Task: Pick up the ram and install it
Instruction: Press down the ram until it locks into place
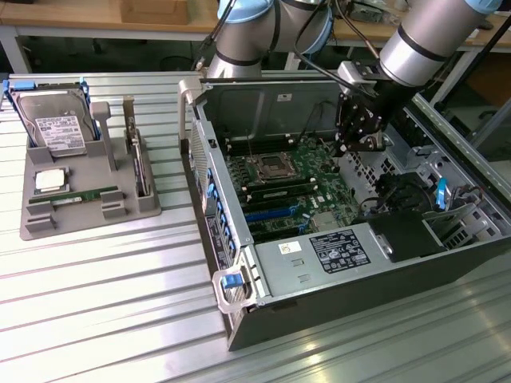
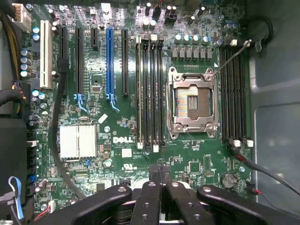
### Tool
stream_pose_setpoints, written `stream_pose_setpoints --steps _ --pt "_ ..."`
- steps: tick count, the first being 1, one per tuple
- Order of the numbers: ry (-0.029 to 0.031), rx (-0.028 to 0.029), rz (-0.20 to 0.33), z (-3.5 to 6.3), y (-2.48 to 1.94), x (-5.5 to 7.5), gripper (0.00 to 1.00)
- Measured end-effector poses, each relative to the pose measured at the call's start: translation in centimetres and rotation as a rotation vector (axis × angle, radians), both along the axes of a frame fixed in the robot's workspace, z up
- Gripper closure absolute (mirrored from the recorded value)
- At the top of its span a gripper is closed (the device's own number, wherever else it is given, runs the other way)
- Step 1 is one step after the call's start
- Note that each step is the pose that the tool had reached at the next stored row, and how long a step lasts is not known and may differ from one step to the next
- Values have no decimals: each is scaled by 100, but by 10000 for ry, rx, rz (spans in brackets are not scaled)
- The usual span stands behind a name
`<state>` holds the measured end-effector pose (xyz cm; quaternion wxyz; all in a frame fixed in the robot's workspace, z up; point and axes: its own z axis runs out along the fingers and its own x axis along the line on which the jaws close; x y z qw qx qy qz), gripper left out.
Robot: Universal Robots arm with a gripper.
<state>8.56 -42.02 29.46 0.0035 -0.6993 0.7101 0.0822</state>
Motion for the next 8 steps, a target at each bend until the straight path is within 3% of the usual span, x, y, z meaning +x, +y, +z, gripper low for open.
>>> stream_pose_setpoints --steps 8 --pt "0 -4 -242 1 0 0 89"
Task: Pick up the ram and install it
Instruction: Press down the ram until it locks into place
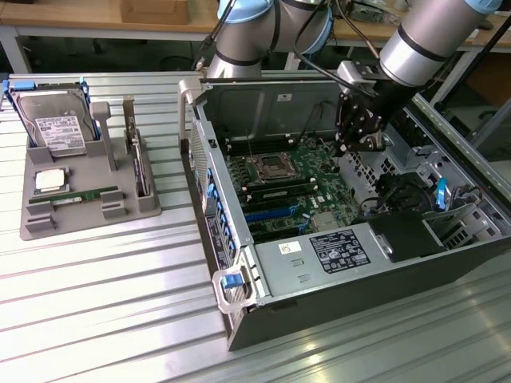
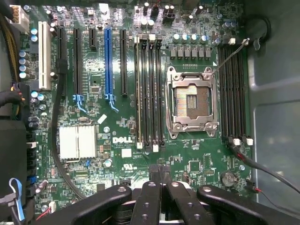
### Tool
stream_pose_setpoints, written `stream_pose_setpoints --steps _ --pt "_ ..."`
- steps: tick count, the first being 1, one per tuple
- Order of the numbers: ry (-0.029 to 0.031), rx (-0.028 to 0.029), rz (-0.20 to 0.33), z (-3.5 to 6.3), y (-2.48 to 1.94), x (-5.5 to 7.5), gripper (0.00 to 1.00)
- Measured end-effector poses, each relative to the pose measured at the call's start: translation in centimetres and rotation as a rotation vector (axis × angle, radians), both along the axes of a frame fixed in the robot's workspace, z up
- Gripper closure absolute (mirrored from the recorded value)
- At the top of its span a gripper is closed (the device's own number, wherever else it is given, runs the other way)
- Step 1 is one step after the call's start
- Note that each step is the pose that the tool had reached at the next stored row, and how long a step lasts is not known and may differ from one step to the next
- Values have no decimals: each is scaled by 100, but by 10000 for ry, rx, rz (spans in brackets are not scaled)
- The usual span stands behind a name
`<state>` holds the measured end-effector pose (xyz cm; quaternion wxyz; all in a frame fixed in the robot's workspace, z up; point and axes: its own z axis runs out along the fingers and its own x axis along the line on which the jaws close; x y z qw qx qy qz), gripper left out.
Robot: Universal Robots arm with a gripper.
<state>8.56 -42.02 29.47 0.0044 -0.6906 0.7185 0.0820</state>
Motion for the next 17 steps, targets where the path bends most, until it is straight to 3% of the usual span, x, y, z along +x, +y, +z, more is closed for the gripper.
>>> stream_pose_setpoints --steps 11,17 --pt "1 0 -1123 0 0 0 89" --pt "0 0 -1443 0 0 0 89"
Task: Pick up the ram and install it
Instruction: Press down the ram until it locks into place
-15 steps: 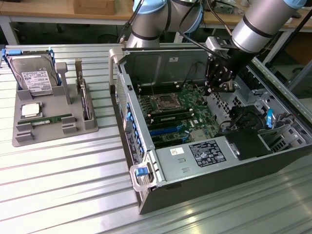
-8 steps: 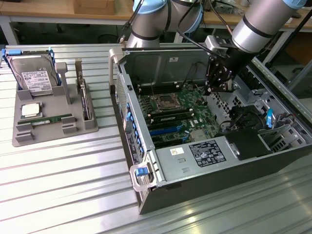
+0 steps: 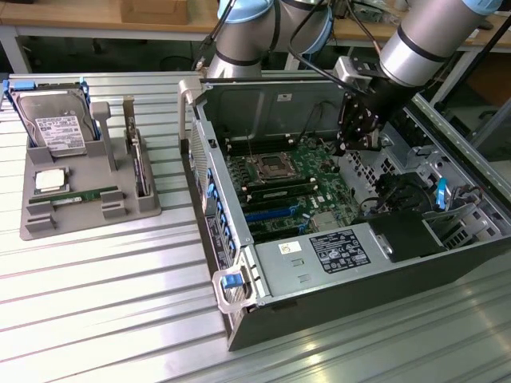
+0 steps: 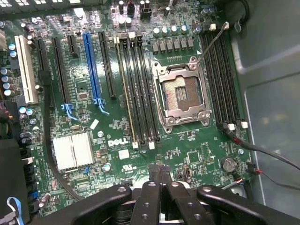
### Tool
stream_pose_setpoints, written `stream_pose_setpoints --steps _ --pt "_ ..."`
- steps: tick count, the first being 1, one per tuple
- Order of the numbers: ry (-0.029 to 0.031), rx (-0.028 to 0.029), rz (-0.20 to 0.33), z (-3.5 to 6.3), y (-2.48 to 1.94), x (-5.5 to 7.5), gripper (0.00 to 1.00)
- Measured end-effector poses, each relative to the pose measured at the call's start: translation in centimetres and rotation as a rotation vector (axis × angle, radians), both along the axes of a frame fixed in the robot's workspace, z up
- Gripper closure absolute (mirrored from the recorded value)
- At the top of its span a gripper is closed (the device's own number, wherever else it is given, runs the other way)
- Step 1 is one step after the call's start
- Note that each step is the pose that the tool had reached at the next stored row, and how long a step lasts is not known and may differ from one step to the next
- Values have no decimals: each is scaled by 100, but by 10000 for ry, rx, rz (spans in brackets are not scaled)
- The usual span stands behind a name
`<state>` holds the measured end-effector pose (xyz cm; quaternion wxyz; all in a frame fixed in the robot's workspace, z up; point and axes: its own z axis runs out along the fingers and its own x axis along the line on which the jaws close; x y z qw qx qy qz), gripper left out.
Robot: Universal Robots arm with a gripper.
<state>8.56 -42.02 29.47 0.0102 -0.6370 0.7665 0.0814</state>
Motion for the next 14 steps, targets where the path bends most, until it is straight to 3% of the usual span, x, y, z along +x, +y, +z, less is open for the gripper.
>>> stream_pose_setpoints --steps 4,14 --pt "0 0 -275 0 0 0 89" --pt "0 0 -1654 0 0 0 89"
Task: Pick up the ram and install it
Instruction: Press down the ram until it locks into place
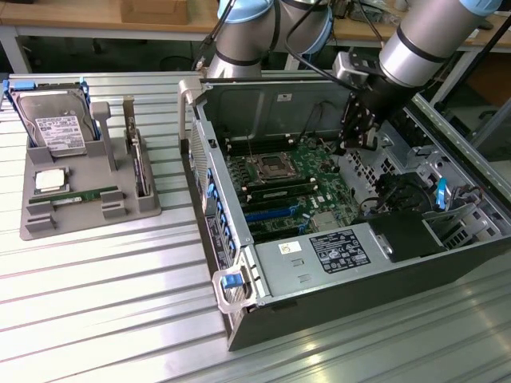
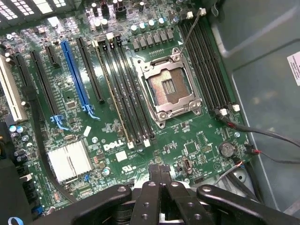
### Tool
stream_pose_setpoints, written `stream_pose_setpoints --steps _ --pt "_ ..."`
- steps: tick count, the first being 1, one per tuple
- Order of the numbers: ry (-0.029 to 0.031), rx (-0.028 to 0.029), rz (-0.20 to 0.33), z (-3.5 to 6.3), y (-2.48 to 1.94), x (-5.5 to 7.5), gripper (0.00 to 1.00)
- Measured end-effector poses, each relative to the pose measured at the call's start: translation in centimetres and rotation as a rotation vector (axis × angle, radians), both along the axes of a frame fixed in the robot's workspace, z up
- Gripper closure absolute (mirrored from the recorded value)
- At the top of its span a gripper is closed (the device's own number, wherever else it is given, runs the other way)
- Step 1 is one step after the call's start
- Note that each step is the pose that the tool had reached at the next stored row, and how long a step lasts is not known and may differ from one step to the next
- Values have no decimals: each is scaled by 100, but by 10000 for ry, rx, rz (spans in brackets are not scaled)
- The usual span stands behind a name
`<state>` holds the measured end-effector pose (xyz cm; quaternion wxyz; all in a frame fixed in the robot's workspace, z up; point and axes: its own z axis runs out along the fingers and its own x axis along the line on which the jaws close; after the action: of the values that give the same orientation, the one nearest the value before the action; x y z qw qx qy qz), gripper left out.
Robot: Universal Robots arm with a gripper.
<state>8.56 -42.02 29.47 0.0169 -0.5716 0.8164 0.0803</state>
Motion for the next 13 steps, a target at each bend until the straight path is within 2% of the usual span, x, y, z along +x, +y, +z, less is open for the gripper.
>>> stream_pose_setpoints --steps 13 --pt "0 -1 -1604 0 0 0 89"
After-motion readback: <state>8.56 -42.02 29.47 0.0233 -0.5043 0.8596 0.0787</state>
